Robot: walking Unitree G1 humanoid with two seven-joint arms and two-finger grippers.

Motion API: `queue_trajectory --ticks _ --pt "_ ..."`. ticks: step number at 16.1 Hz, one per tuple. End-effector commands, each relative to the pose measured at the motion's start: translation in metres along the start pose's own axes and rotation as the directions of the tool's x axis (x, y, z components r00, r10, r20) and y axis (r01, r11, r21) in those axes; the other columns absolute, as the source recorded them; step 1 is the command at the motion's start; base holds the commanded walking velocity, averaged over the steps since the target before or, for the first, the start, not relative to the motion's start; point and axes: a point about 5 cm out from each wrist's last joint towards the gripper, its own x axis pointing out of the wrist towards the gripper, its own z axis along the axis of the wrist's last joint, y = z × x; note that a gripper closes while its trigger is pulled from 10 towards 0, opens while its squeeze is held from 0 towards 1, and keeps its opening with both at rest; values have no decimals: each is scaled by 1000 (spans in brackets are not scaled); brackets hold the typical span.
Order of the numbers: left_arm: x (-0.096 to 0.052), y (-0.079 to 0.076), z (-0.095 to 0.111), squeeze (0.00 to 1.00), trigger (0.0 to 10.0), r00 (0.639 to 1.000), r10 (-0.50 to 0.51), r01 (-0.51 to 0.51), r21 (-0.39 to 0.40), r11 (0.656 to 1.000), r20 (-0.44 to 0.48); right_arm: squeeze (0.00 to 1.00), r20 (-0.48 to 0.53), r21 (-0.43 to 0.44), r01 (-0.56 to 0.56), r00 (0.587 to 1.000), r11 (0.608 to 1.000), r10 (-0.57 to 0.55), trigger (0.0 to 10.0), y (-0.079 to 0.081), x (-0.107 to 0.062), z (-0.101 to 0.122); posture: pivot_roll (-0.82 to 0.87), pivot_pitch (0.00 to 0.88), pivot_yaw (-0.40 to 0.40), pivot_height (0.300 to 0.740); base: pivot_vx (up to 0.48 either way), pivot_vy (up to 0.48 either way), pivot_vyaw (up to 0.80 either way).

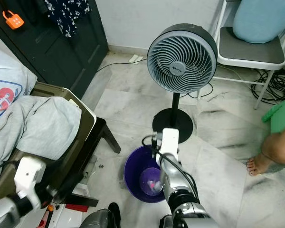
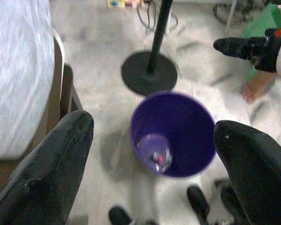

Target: Clean up the room

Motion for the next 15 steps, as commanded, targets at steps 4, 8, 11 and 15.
queue_trajectory --ticks 4,8,11,15 --pt "29 -12 6 0 10000 997 -25 28 -32 999 68 1000 138 -32 10 990 999 -5 10000 -9 -15 15 -79 148 82 740 0 0 0" --pt "61 -9 20 0 10000 985 12 2 -83 997 171 1000 222 -66 18 975 998 -3 10000 -34 -23 36 -163 77 65 740 0 0 0" --pt "75 -1 20 0 10000 972 125 -111 -79 991 200 1000 250 -58 50 968 997 -33 10000 -49 -31 43 -178 34 52 740 0 0 0" --pt "84 21 27 0 10000 905 331 -295 -167 941 268 1000 247 -96 -10 968 995 34 10000 -40 -37 44 -178 0 35 740 0 0 0"
